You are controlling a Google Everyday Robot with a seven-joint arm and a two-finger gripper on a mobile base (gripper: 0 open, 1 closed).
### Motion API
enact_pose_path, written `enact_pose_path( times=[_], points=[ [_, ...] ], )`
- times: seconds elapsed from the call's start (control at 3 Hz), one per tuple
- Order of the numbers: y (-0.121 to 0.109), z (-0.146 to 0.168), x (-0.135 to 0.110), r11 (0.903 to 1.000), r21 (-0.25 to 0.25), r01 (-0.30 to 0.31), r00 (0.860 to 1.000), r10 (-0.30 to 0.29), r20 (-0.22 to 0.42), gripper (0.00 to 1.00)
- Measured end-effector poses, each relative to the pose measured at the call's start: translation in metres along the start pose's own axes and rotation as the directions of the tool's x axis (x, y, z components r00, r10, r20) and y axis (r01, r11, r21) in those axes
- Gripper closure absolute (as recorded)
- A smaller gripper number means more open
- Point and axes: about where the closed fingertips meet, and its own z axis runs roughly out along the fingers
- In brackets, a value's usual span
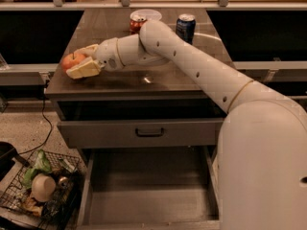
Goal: Place apple into middle drawer
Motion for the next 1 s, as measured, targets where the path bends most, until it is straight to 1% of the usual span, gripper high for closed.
enact_pose_path(
  times=[0.33, 0.67, 1.0],
  points=[
    [0.001, 0.002, 0.0, 1.0, -0.003, 0.0, 1.0, 0.0, 0.0, 1.0],
    [0.001, 0.002, 0.0, 1.0, -0.003, 0.0, 1.0, 0.0, 0.0, 1.0],
    [0.007, -0.001, -0.013, 0.9997, 0.004, 0.026, 1.0, -0.026, -0.007, 1.0]
  ],
)
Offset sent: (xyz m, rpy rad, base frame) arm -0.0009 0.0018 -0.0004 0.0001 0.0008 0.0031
